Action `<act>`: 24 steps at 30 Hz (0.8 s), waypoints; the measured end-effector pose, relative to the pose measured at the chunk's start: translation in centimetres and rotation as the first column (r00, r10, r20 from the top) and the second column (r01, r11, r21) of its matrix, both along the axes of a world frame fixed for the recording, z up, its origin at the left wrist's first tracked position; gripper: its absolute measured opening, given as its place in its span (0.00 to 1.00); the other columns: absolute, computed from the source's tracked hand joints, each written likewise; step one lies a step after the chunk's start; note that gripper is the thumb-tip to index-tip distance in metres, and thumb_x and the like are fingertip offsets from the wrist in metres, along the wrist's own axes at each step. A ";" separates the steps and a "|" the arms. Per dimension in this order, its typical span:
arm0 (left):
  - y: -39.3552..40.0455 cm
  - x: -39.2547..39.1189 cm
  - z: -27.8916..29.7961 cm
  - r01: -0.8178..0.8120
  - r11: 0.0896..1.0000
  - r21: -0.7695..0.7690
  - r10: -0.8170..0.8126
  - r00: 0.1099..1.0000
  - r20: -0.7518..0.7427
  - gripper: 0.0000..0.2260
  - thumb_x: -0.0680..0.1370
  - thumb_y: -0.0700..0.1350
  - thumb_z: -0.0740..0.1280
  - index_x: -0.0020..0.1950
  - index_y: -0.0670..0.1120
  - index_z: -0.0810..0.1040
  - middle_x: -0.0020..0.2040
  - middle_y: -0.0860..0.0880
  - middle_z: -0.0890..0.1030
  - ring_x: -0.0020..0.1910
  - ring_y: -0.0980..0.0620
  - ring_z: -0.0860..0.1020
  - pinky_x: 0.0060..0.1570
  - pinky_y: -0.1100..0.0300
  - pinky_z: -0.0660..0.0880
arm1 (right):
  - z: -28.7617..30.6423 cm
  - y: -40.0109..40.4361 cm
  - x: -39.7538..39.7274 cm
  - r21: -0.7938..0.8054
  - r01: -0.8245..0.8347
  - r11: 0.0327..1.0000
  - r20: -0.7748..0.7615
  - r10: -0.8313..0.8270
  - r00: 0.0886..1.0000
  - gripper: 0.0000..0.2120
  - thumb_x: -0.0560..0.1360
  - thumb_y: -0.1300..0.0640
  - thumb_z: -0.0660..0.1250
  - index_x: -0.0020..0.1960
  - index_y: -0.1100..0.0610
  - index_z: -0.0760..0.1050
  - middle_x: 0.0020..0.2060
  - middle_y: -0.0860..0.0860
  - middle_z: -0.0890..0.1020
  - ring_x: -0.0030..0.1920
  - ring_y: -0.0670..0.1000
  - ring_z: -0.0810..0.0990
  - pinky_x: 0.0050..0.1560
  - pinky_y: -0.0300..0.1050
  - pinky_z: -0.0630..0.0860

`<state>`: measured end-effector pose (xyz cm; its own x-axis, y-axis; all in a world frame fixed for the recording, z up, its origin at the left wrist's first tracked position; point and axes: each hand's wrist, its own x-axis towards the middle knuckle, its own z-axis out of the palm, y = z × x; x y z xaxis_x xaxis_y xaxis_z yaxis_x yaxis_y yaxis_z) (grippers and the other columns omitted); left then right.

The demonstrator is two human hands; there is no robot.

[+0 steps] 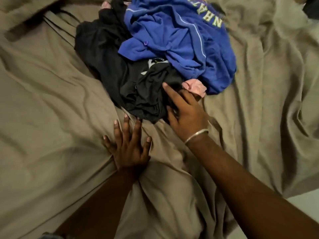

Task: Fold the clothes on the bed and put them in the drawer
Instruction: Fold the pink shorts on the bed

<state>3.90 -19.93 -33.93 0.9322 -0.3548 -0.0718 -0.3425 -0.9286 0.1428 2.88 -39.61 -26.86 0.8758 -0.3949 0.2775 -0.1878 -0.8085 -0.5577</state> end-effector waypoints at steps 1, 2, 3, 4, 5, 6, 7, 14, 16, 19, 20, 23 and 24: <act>0.0 0.0 -0.3 -0.001 1.000 -0.005 0.001 1.000 0.008 0.30 0.79 0.66 0.44 0.80 0.60 0.52 0.81 0.49 0.55 0.80 0.46 0.48 0.72 0.31 0.45 | 0.0 -0.1 1.4 -0.027 -0.021 0.999 -0.033 0.020 0.999 0.26 0.74 0.58 0.67 0.71 0.49 0.73 0.52 0.55 0.78 0.49 0.60 0.78 0.46 0.52 0.77; 0.0 0.1 -0.5 -0.002 1.000 -0.011 0.002 1.000 0.015 0.30 0.79 0.66 0.44 0.80 0.60 0.52 0.81 0.49 0.55 0.80 0.46 0.48 0.72 0.31 0.44 | -0.2 -0.3 2.3 -0.065 -0.015 0.998 -0.063 0.011 0.998 0.23 0.73 0.57 0.67 0.68 0.49 0.76 0.49 0.56 0.78 0.47 0.61 0.78 0.44 0.54 0.77; 0.1 0.0 -0.7 -0.001 1.000 -0.019 0.001 1.000 0.019 0.30 0.79 0.66 0.44 0.80 0.60 0.52 0.81 0.49 0.55 0.80 0.45 0.48 0.71 0.32 0.43 | -0.4 -0.4 2.7 -0.097 0.015 0.995 -0.065 -0.022 0.998 0.17 0.74 0.55 0.68 0.63 0.51 0.80 0.47 0.57 0.77 0.45 0.61 0.77 0.42 0.56 0.76; 0.1 0.1 -0.9 0.000 1.000 -0.029 0.001 1.000 0.021 0.30 0.79 0.66 0.44 0.80 0.60 0.52 0.81 0.49 0.54 0.80 0.45 0.48 0.72 0.32 0.42 | -0.6 -0.7 2.8 -0.116 0.055 0.992 -0.038 -0.060 0.997 0.11 0.75 0.52 0.69 0.56 0.53 0.82 0.45 0.58 0.76 0.44 0.61 0.76 0.41 0.56 0.76; 0.2 0.1 -1.1 0.003 0.999 -0.035 -0.002 1.000 0.023 0.30 0.79 0.66 0.45 0.80 0.60 0.52 0.81 0.49 0.54 0.80 0.45 0.48 0.72 0.33 0.41 | -0.5 -0.8 2.2 -0.128 0.100 0.987 -0.001 -0.101 0.995 0.09 0.76 0.51 0.69 0.50 0.56 0.82 0.44 0.59 0.75 0.44 0.61 0.75 0.41 0.56 0.75; 0.2 0.1 -1.2 0.002 0.999 -0.040 -0.002 1.000 0.020 0.30 0.78 0.66 0.45 0.80 0.61 0.52 0.81 0.49 0.54 0.80 0.44 0.48 0.72 0.34 0.40 | -0.4 -0.9 1.3 -0.134 0.145 0.980 0.039 -0.141 0.989 0.11 0.77 0.50 0.68 0.46 0.58 0.81 0.45 0.60 0.75 0.44 0.61 0.75 0.42 0.55 0.74; 0.2 0.1 -1.3 0.000 0.999 -0.040 0.001 1.000 0.023 0.30 0.78 0.67 0.45 0.80 0.61 0.51 0.81 0.49 0.55 0.80 0.45 0.48 0.72 0.34 0.40 | 0.0 -0.9 0.1 -0.145 0.196 0.970 0.080 -0.185 0.979 0.13 0.78 0.51 0.67 0.44 0.60 0.80 0.46 0.61 0.75 0.46 0.61 0.75 0.43 0.55 0.74; 0.2 0.2 -1.7 -0.003 0.999 -0.041 0.004 1.000 0.023 0.30 0.78 0.66 0.47 0.77 0.56 0.60 0.80 0.48 0.58 0.79 0.43 0.52 0.72 0.36 0.41 | -2.5 1.9 -7.2 -0.073 0.128 0.989 -0.097 -0.135 0.986 0.13 0.76 0.49 0.67 0.39 0.57 0.76 0.53 0.54 0.82 0.50 0.58 0.81 0.46 0.55 0.75; 0.2 0.1 -1.6 -0.002 0.999 -0.043 0.003 1.000 0.026 0.30 0.77 0.65 0.47 0.77 0.55 0.60 0.80 0.48 0.58 0.79 0.44 0.52 0.72 0.36 0.41 | -2.7 2.5 -6.5 -0.049 0.204 0.978 -0.151 -0.209 0.966 0.17 0.73 0.41 0.70 0.39 0.53 0.72 0.47 0.51 0.81 0.46 0.57 0.79 0.44 0.53 0.72; 0.1 0.1 -1.3 -0.017 0.999 -0.046 0.018 1.000 0.011 0.30 0.77 0.66 0.47 0.77 0.56 0.60 0.80 0.49 0.58 0.80 0.45 0.51 0.72 0.38 0.39 | -2.0 2.5 -4.7 0.018 0.274 0.962 -0.095 -0.271 0.958 0.14 0.73 0.43 0.70 0.49 0.49 0.69 0.36 0.52 0.80 0.36 0.60 0.79 0.38 0.53 0.73; 0.1 0.1 -1.2 -0.019 0.999 -0.049 0.019 1.000 0.007 0.30 0.77 0.66 0.47 0.77 0.56 0.60 0.80 0.49 0.57 0.80 0.45 0.51 0.72 0.37 0.39 | -1.7 2.5 -4.6 0.021 0.285 0.958 -0.070 -0.283 0.957 0.15 0.74 0.47 0.69 0.58 0.49 0.72 0.39 0.54 0.83 0.36 0.60 0.80 0.36 0.52 0.75; 0.2 -0.1 -1.0 -0.023 0.998 -0.051 0.024 1.000 0.007 0.33 0.77 0.67 0.49 0.79 0.55 0.57 0.81 0.50 0.55 0.80 0.46 0.50 0.72 0.37 0.39 | -0.5 1.7 -6.3 0.095 0.401 0.911 0.070 -0.408 0.910 0.19 0.75 0.58 0.67 0.66 0.57 0.77 0.47 0.57 0.84 0.44 0.57 0.81 0.45 0.48 0.75; 0.2 -0.1 -0.8 -0.027 0.998 -0.052 0.028 0.999 0.016 0.33 0.76 0.67 0.50 0.79 0.54 0.57 0.81 0.50 0.55 0.80 0.46 0.50 0.72 0.37 0.40 | 0.0 1.4 -7.4 0.121 0.445 0.887 0.107 -0.458 0.883 0.16 0.74 0.60 0.67 0.61 0.59 0.80 0.46 0.57 0.84 0.45 0.57 0.81 0.46 0.47 0.74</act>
<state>3.77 -19.78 -34.77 0.9425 -0.3320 -0.0384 -0.3197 -0.9292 0.1855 -4.51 -38.16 -26.87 0.5553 -0.7676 0.3200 -0.4417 -0.5983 -0.6686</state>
